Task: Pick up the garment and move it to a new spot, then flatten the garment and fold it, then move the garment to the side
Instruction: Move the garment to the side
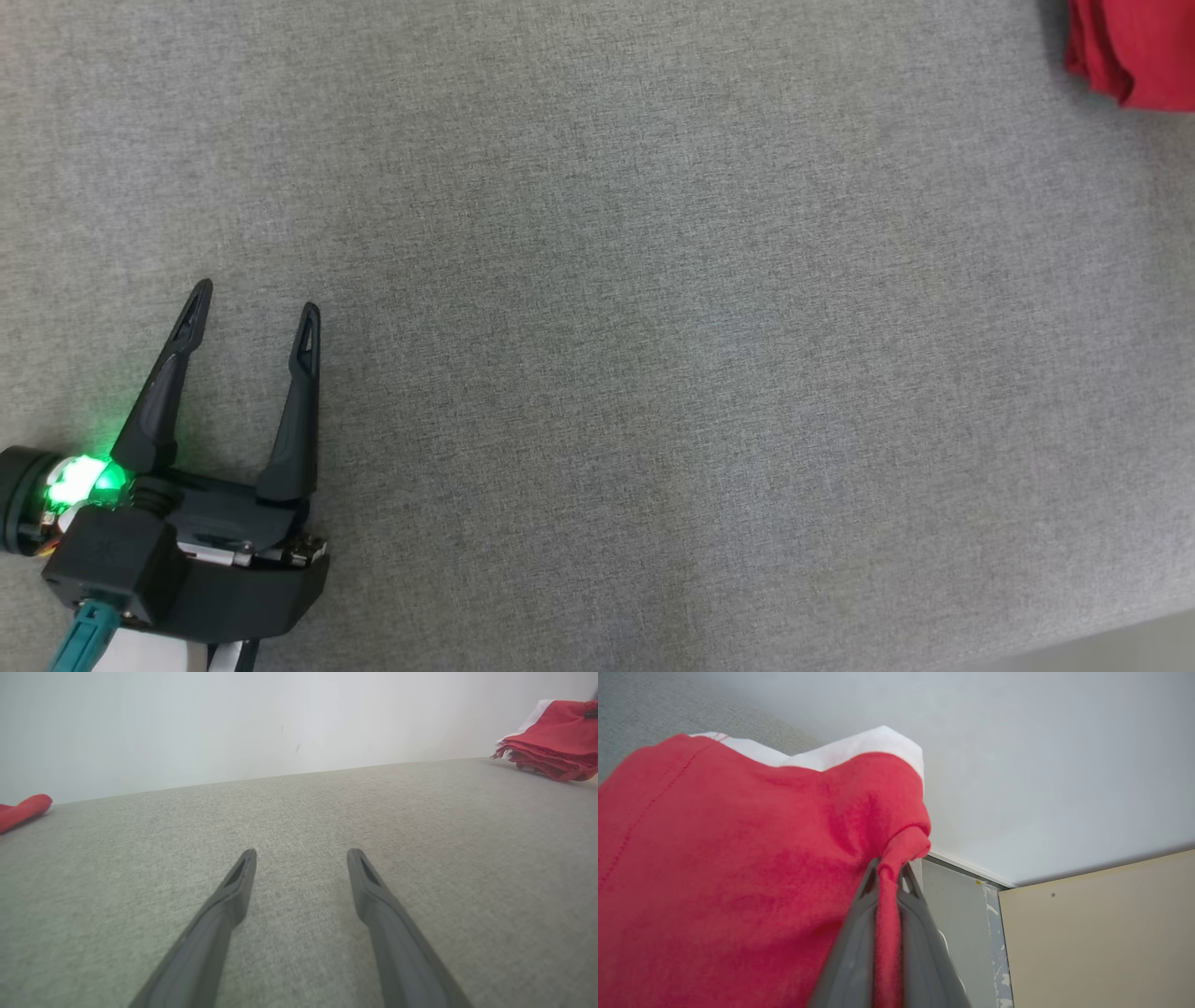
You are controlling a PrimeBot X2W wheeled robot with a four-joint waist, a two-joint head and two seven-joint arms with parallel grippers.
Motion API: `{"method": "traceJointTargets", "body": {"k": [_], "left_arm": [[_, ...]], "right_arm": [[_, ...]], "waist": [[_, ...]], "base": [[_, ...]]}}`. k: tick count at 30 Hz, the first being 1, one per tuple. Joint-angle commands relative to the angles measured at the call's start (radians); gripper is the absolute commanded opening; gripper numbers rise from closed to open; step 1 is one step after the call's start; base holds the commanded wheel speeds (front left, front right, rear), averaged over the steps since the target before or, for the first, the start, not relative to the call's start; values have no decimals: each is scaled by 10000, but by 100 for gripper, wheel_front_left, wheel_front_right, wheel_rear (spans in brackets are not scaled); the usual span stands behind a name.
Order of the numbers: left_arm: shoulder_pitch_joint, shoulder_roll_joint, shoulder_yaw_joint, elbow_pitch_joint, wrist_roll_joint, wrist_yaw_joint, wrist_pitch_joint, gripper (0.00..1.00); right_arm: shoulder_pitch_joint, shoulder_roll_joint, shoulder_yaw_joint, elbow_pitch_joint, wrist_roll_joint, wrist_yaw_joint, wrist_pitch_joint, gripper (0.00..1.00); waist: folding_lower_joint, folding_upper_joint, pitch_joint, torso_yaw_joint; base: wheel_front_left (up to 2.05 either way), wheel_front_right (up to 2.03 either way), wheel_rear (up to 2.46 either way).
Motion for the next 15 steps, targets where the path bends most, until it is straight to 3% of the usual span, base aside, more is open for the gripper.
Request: {"method": "traceJointTargets", "body": {"k": [1,2,3,4,15], "left_arm": [[285,33,7,201,-55,46,33,100],[275,28,-4,200,-66,59,33,100],[262,25,-17,204,-70,75,33,100],[251,22,-23,213,-86,88,32,100],[346,-275,-65,610,-272,183,-14,100]], "right_arm": [[-130,-9,46,175,28,-26,-22,0],[-218,-14,84,263,-35,-25,-48,34],[-298,-7,112,356,-65,-25,-101,85],[-357,20,90,444,-16,-25,-118,100],[-253,333,-483,1001,-317,-25,-1836,100]], "waist": [[0,0,-5,34],[0,0,-5,45],[0,0,-7,58],[0,0,-11,67],[0,0,-933,339]], "base": [[0,0,0],[0,0,0],[0,0,0],[0,0,0],[0,0,0]]}}
